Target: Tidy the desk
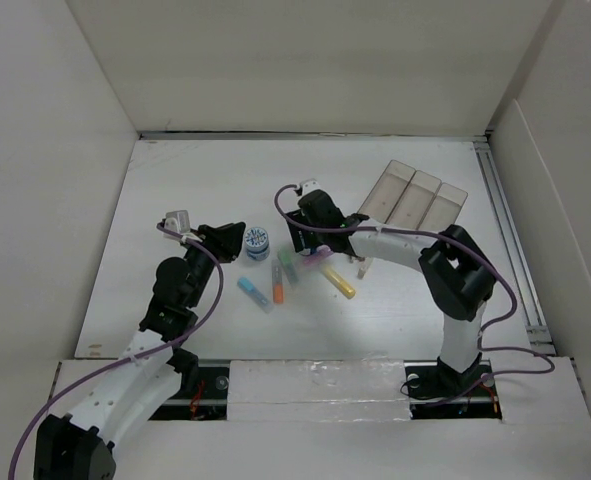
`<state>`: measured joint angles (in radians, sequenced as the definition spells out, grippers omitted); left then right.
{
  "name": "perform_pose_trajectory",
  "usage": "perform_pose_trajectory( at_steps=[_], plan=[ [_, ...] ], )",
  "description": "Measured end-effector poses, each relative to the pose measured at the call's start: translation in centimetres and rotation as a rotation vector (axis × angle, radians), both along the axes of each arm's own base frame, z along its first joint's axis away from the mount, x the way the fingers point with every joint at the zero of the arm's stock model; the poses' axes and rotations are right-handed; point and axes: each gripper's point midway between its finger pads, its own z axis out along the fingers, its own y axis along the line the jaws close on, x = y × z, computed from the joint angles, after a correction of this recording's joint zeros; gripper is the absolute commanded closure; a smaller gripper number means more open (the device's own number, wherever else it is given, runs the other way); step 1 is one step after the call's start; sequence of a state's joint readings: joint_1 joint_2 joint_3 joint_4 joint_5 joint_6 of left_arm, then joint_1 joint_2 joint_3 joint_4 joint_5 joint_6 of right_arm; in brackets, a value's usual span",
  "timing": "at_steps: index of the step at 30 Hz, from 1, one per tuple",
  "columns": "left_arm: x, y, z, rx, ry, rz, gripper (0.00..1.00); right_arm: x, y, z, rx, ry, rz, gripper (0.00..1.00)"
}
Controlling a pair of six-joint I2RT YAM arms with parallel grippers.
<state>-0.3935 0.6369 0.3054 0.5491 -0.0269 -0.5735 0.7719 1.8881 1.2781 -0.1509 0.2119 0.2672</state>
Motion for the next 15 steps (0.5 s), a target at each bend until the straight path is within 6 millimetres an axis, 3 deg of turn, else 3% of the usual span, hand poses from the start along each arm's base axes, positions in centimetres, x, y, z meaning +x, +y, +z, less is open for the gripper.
perform_pose_trajectory(
  at_steps=[3, 8, 12, 15],
  plan=[
    [0.0, -0.1, -0.1, 0.002, 0.003, -0.005, 0.67, 0.9, 0.2, -0.1, -0.012, -0.015, -0.022, 0.44],
    [-0.1, -0.4, -0.1, 0.001, 0.003, -0.014, 0.67, 1.6, -0.7, 0.6, -0.038, -0.047, -0.062, 0.48],
    [-0.2, -0.4, -0.1, 0.001, 0.002, -0.017, 0.67, 2.9, -2.6, 4.7, 0.005, -0.104, -0.109, 0.50],
    [-0.3, -0.5, -0.1, 0.001, 0.002, -0.022, 0.67, 5.6, -6.6, 8.9, 0.072, -0.171, -0.206, 0.50]
  ],
)
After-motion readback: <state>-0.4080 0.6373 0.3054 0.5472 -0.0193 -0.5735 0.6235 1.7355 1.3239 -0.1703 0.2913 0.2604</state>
